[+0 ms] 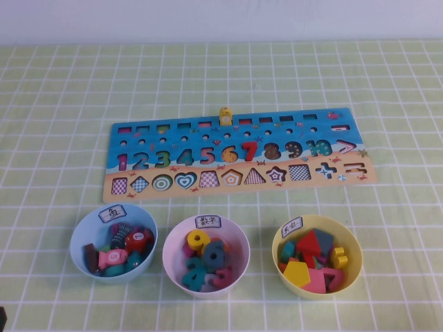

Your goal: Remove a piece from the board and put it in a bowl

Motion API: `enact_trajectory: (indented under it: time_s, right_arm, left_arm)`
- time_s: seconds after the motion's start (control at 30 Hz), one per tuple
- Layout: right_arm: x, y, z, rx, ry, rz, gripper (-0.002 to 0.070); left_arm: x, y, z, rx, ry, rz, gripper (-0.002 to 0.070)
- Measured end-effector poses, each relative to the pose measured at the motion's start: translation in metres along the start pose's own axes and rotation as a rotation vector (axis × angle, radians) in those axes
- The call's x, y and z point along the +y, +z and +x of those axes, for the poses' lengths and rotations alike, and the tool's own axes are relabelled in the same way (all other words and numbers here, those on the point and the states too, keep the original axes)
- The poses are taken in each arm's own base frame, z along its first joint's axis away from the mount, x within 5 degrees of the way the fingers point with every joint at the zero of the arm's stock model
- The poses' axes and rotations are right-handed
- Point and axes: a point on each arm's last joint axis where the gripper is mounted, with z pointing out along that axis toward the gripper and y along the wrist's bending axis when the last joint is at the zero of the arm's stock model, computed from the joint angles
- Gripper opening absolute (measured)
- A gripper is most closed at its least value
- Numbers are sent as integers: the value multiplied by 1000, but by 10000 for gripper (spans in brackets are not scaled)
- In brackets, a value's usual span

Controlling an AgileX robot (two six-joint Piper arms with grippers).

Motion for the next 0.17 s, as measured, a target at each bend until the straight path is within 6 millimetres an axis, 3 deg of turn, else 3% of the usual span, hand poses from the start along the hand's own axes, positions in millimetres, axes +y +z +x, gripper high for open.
enact_trajectory:
  time_s: [0.17]
  right_arm:
    - [0,0,0,0,0,0,-17]
  left_arm:
    - [0,0,0,0,0,0,-3]
